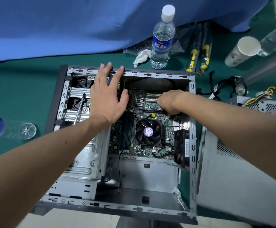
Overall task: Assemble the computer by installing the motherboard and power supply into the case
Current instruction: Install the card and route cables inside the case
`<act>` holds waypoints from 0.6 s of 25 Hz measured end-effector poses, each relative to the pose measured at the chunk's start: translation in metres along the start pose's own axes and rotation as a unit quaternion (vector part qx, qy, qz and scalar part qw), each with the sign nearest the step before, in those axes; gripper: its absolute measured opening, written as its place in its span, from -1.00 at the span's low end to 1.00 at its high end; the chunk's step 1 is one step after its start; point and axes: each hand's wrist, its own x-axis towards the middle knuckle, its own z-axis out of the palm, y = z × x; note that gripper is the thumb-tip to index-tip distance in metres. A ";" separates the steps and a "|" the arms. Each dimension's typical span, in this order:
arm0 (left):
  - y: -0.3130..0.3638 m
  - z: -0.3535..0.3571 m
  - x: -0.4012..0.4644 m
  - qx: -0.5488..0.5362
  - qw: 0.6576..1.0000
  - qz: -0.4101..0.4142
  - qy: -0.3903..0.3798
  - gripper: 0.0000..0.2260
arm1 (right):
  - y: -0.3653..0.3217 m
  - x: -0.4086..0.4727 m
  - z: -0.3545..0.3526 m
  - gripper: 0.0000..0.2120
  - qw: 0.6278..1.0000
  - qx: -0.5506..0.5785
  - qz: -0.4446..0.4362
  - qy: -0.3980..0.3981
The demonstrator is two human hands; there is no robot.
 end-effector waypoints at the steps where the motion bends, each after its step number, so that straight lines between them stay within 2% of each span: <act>1: 0.000 0.000 0.000 0.000 1.000 0.001 0.001 -0.46 | 0.000 0.000 0.000 -0.86 1.000 0.001 0.001 0.004; 15: -0.002 0.002 0.000 -0.001 1.000 0.002 0.004 -0.45 | -0.003 -0.001 0.000 -0.83 1.000 0.010 0.014 0.021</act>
